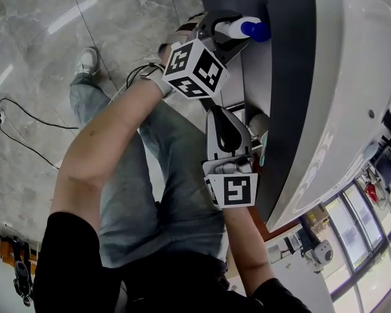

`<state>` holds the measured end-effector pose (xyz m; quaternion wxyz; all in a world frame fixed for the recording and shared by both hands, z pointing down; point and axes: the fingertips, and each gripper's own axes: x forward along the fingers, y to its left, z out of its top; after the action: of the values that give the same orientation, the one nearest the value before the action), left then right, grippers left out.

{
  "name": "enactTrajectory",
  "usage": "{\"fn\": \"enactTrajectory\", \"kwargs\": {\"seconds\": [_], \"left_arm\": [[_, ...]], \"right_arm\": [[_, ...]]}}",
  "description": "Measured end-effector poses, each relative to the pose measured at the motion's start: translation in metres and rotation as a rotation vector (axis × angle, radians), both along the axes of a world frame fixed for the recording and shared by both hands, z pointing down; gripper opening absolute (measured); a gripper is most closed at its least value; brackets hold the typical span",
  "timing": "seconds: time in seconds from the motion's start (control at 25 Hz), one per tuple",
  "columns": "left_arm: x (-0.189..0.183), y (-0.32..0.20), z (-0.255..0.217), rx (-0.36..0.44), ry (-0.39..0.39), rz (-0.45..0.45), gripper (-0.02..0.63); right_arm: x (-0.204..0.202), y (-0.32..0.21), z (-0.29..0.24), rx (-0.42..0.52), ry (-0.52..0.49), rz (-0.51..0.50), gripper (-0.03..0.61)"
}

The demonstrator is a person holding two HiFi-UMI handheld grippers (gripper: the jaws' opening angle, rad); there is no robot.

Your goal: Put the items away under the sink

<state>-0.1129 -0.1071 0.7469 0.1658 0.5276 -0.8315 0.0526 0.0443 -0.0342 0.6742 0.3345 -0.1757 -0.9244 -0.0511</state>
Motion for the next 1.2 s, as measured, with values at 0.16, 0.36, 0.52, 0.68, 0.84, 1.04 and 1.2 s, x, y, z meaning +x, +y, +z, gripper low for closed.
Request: {"fn": "enactTrajectory", "kwargs": {"seconds": [0.16, 0.36, 0.52, 0.68, 0.84, 1.04, 1.2], "left_arm": [[-0.005, -0.021, 0.002, -0.004, -0.026, 0.029, 0.209], [-0.01, -0.04, -0.001, 0.019, -0.042, 0.049, 0.209], [-0.011, -0.054, -0.001, 0.039, -0.047, 0.076, 0.21], [-0.015, -0.067, 0.0, 0.03, -0.056, 0.08, 0.21], [-0.01, -0.069, -0.004, 0.038, -0.064, 0.09, 0.226], [-0.008, -0.069, -0.002, 0.023, -0.037, 0.116, 0.258], [-0.007, -0.057, -0.005, -0.003, -0.043, 0.106, 0.264]], "right_arm": [[0.003, -0.006, 0.003, -0.002, 0.0, -0.012, 0.043], [0.006, -0.012, 0.005, 0.001, 0.0, -0.012, 0.043], [0.008, -0.011, 0.006, -0.007, 0.025, -0.014, 0.043], [0.008, -0.007, 0.002, -0.04, 0.043, 0.003, 0.043], [0.008, -0.007, -0.003, -0.051, 0.052, 0.03, 0.043], [0.008, -0.006, -0.011, -0.034, 0.046, 0.039, 0.043], [0.009, -0.014, -0.017, 0.001, 0.033, 0.043, 0.043]]}}
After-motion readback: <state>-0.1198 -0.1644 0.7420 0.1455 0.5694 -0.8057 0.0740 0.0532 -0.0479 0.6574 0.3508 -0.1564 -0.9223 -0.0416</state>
